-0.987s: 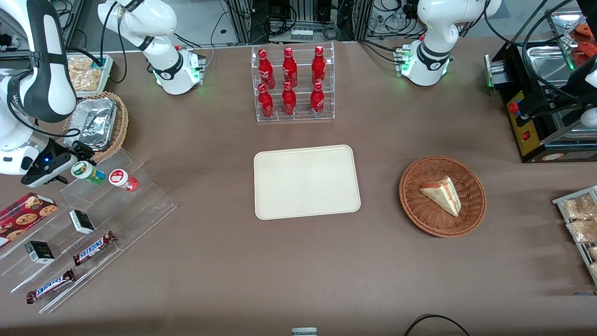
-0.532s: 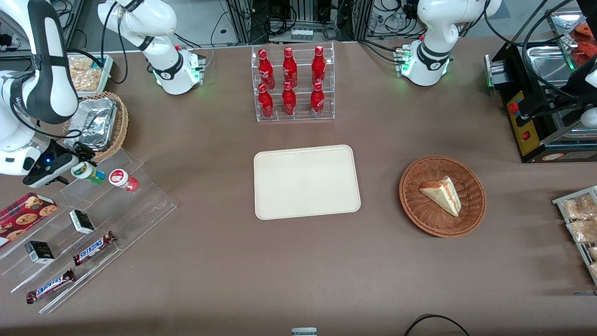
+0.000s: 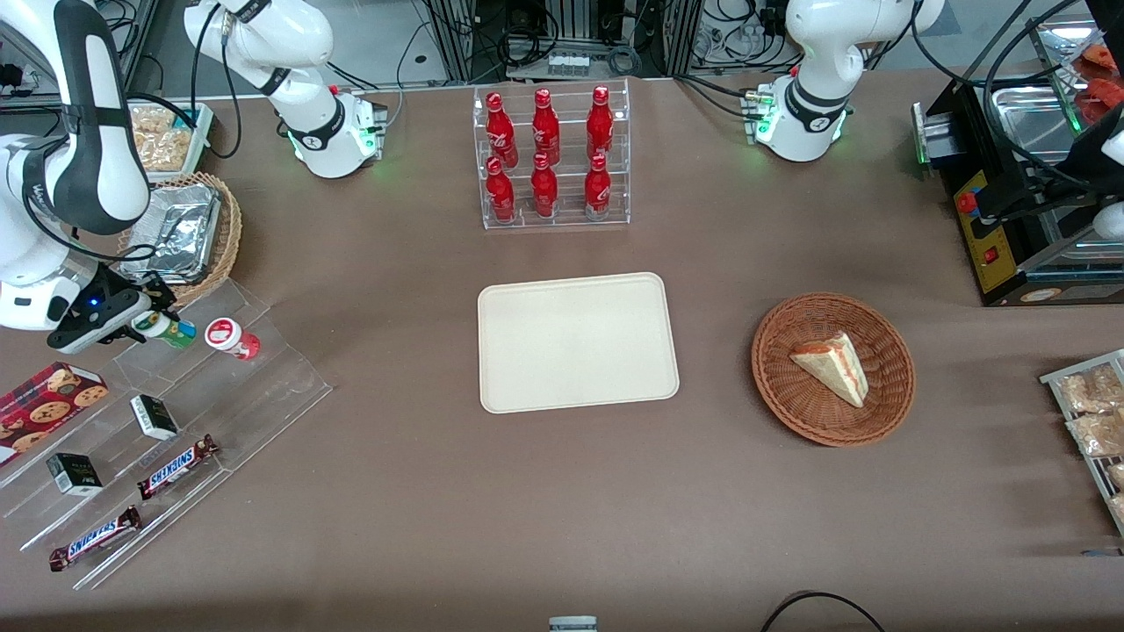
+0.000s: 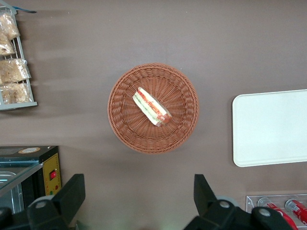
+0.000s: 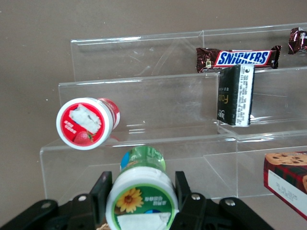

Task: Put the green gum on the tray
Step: 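Lift the gum jar and carry it over the cream tray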

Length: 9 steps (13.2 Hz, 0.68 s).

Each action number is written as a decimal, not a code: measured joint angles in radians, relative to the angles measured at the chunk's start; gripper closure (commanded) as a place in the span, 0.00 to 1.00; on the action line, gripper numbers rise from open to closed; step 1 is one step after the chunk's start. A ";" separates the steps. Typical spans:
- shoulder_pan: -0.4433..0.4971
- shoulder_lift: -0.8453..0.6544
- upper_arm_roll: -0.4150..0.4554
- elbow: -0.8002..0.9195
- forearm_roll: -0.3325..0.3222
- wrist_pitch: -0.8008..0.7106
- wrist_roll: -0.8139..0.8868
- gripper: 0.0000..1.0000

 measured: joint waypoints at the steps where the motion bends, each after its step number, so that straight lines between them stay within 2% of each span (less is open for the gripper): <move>1: 0.000 0.000 0.000 0.000 0.001 -0.001 0.000 1.00; 4: 0.004 -0.005 0.006 0.030 0.006 -0.053 0.005 1.00; 9: 0.072 -0.031 0.036 0.235 0.008 -0.346 0.148 1.00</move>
